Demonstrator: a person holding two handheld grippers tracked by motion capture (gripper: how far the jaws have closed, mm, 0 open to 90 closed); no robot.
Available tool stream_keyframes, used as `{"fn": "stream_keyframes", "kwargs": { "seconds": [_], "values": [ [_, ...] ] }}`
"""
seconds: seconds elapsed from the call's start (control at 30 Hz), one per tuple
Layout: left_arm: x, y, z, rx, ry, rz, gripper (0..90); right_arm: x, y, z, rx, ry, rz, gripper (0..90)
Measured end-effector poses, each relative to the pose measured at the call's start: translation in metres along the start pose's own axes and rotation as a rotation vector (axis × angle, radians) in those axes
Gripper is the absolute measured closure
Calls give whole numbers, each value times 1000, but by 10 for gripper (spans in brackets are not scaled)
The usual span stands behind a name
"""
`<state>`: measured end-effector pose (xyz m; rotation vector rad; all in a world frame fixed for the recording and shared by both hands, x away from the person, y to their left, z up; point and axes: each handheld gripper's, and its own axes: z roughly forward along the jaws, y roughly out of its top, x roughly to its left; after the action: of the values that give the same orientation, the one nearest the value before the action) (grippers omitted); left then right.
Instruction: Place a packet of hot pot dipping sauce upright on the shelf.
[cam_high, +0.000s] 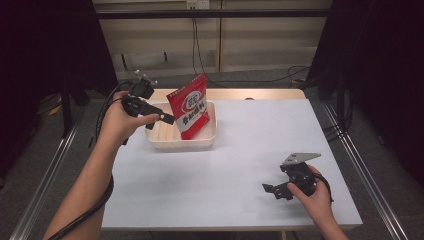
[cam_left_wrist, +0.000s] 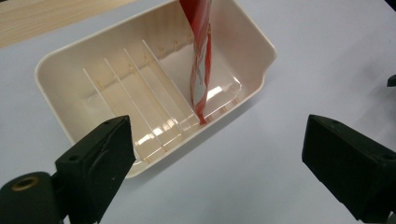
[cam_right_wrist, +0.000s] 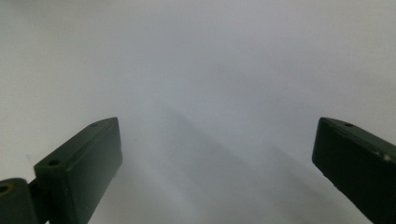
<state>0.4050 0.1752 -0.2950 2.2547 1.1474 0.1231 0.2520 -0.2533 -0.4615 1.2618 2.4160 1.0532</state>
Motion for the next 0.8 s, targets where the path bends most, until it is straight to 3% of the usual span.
{"fn": "stream_keyframes", "kwargs": {
  "seconds": [0.47, 0.6, 0.77, 0.8],
  "values": [
    [2, -20, 5, -34, 9, -7, 90, -1, 0, -2, -3, 3, 4, 16],
    [3, -28, 8, -36, -9, -10, 90, -1, 0, -3, -3, 5, 8, 17],
    [1, -34, 13, -36, 7, -21, 89, -1, 0, -3, -4, 6, 8, 17],
    [1, -35, 13, -21, 1, -5, 89, -1, 0, -3, -5, 4, 8, 17]
  ]
}}
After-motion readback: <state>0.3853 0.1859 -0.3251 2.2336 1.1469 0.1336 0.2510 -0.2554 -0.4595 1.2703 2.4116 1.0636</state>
